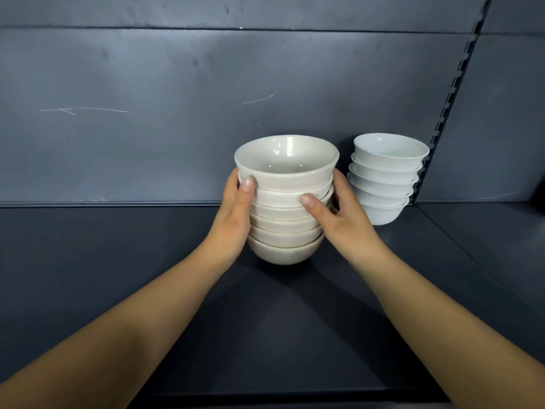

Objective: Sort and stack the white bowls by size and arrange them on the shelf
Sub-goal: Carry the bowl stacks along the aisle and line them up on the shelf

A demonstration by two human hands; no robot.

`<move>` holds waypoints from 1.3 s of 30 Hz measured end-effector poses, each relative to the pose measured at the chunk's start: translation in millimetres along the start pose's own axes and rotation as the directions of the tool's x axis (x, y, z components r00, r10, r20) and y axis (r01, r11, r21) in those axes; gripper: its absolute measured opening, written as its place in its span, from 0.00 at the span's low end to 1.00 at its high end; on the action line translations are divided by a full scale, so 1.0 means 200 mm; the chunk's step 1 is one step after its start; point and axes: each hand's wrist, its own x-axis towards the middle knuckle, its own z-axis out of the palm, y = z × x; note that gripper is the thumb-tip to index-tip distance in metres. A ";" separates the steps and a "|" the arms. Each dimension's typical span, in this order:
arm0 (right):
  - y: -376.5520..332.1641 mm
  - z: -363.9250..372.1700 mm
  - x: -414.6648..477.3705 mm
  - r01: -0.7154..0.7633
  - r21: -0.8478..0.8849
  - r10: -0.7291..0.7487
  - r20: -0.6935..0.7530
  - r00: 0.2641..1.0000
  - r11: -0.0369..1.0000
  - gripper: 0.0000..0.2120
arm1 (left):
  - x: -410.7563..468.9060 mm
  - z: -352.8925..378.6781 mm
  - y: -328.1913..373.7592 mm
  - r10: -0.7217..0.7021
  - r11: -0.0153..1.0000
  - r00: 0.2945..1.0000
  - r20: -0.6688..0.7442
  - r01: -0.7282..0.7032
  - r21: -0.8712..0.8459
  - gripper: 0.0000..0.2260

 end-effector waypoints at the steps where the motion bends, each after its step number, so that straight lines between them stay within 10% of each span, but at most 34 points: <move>1: -0.01 0.01 0.01 0.009 0.017 -0.009 -0.002 1.000 1.000 0.31 | 0.00 0.00 -0.01 -0.002 1.000 1.000 0.004 0.002 0.005 0.25; 7: -0.04 0.00 0.06 0.032 0.018 -0.031 -0.068 0.997 0.999 0.20 | 0.01 0.04 -0.03 -0.002 0.999 0.996 -0.093 0.006 0.044 0.24; 20: 0.04 0.02 0.00 0.090 0.160 -0.085 -0.036 0.996 0.983 0.34 | 0.01 0.03 -0.01 0.059 0.998 0.998 -0.022 -0.059 0.004 0.17; 31: 0.24 0.10 -0.03 -0.066 0.294 0.059 0.031 0.998 0.954 0.59 | -0.09 0.04 -0.16 -0.223 0.958 0.974 -0.039 0.212 -0.194 0.48; 39: 0.22 0.11 0.00 0.001 0.378 -0.007 0.013 1.000 0.926 0.42 | -0.11 0.05 -0.10 -0.196 0.957 0.979 -0.063 0.177 -0.231 0.48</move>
